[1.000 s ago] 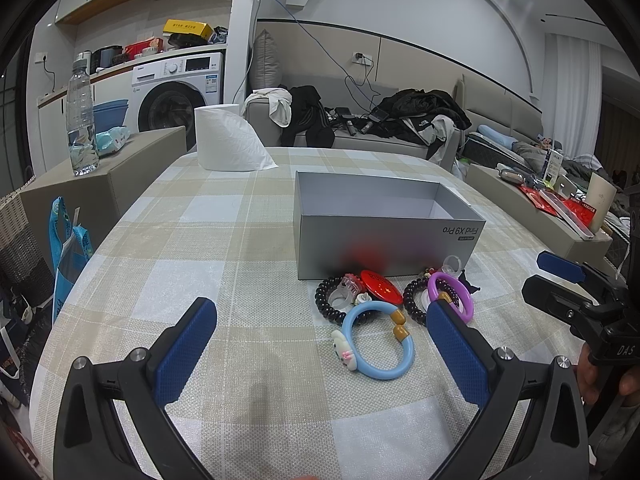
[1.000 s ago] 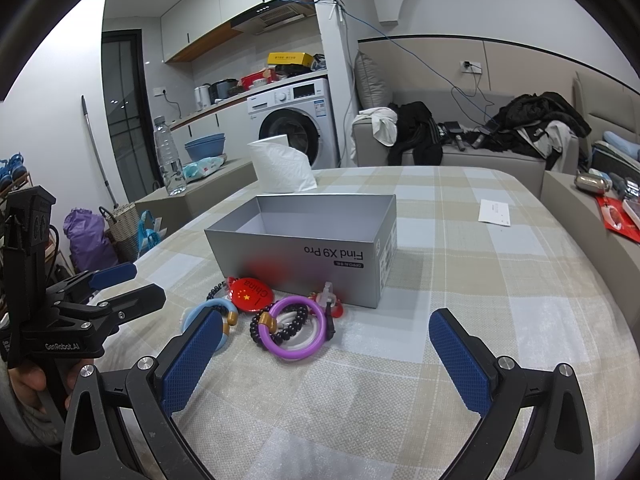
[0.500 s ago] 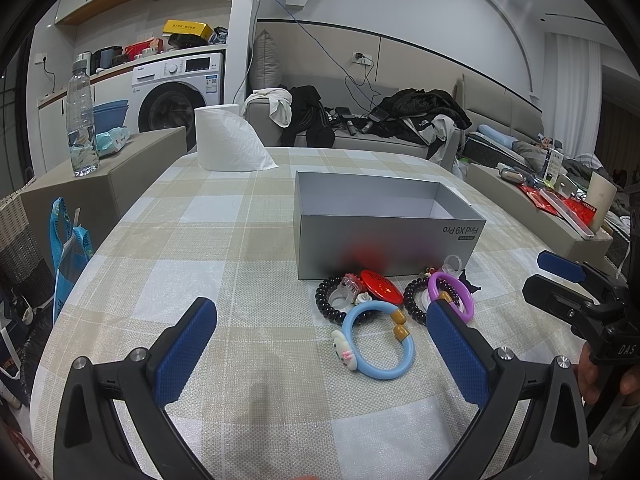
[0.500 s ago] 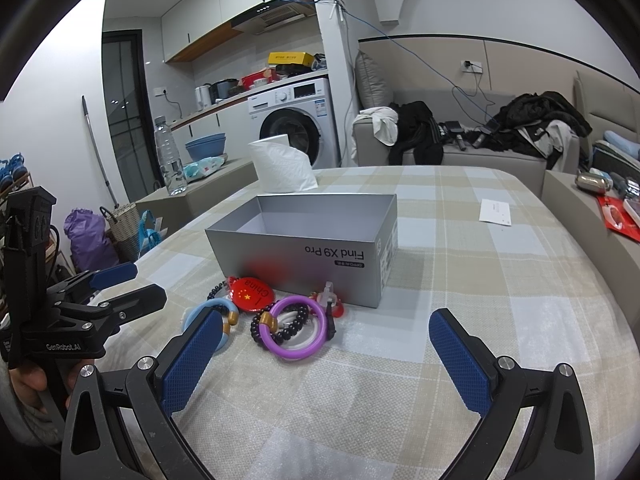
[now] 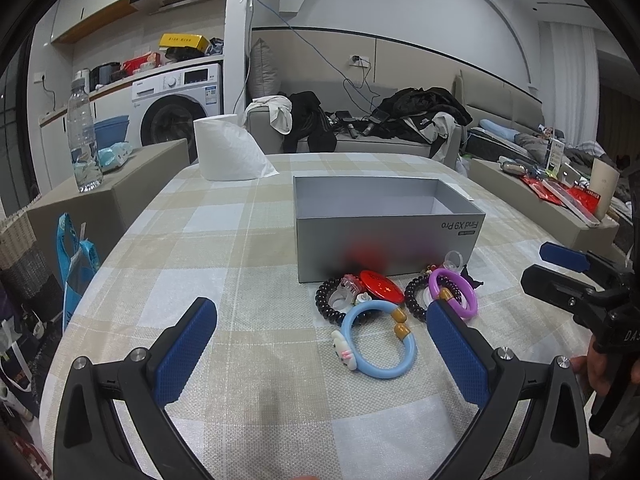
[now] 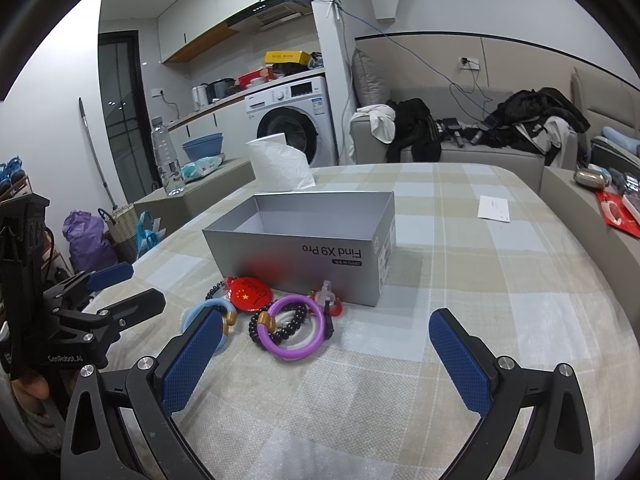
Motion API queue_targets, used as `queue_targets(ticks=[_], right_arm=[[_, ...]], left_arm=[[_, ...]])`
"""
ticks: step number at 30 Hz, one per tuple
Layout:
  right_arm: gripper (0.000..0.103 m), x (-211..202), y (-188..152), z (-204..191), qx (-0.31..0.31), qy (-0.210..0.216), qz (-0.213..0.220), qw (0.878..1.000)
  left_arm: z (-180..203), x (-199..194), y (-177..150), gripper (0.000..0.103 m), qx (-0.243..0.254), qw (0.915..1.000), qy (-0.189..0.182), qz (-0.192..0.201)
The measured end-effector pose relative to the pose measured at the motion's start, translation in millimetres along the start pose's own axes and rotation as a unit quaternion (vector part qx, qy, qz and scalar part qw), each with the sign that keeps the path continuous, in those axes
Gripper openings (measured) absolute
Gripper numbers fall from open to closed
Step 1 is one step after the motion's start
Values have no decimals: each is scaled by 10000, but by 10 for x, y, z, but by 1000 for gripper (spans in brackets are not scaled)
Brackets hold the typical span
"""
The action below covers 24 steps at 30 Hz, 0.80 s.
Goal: Organize jewelry
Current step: 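Grasp the light-blue bangle with the left tool while the right tool grasps the purple bangle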
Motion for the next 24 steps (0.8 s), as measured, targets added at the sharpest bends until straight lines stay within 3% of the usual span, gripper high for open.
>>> queue_targets(ticks=[12,15,19,21,24], right_arm=[[103,-13,129,-85,-89,-153,-173,9997],[103,64,145,-111,-123,-67,-476,9988],[103,214,118,-61,162,158,-856,9961],[90,277,105,-20,288,268,-995,9943],[81,383,66,-4,385,450,-1284,9900]], left_arm=[[-33,-90,171,102,-208,9997,13,125],[-54,-10,202,102,-207,9997,44,-81],[-92,127,170,102,-320,9982,-200,-476],[-103,156,150,102,-329,9976,-205,-574],[-95,215,118,102,-332,9957,-333,-800]])
Point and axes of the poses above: each gripper's, at about its wrist camera, not at the fingertips, and x roughly the way its jaws point, z to its right, y to its top, the point moved 3 cm from there along x, roughly the way its jaws point, and after that the axes turned 6 degrees about -x, right-handed, at the moved point
